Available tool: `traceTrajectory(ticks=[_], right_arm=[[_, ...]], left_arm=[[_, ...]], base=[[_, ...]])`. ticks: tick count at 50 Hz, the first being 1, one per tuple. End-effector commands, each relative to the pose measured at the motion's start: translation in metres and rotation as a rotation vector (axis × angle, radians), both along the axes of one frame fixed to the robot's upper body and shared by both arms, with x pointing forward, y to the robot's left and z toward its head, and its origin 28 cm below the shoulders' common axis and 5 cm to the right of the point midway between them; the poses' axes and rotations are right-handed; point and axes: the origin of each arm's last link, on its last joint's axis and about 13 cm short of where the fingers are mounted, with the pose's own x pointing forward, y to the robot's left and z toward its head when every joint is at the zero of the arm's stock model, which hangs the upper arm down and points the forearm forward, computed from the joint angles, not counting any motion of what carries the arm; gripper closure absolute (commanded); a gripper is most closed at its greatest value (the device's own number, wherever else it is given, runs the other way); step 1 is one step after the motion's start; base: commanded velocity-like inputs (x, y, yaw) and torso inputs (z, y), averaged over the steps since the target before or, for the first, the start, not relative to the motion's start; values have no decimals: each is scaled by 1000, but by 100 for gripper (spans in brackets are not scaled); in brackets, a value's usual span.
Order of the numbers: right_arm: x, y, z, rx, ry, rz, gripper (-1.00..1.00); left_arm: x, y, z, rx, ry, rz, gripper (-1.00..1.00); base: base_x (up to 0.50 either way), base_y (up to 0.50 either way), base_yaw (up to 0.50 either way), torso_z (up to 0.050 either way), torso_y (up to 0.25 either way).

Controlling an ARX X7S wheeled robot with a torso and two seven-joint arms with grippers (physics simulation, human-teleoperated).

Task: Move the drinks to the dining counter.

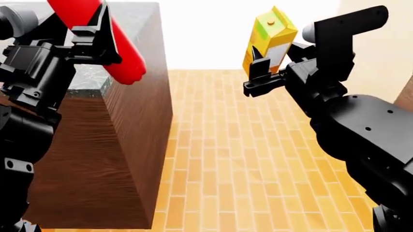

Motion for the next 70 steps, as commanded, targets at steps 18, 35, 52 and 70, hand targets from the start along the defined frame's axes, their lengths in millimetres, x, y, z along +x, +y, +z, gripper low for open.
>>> traceTrajectory(ticks=[18,35,52,70], right_arm=[[1,-5,7,-40,-44,-78,100],[3,-2,11,-41,-44,-66,100],[4,-1,11,-45,-38,-63,100],[3,-1,8,-48,-37,-61,100]], left_arm=[[-4,1,0,-3,-8,-19,100],[-6,4,1,-10,-12,-17,100],[-9,5,-1,-10,-13,-13,100],[-8,4,-2,-6,-9,-20,100]], base=[[491,296,0,1,3],[299,500,0,1,3],[29,500,0,1,2],[-2,500,0,1,2]])
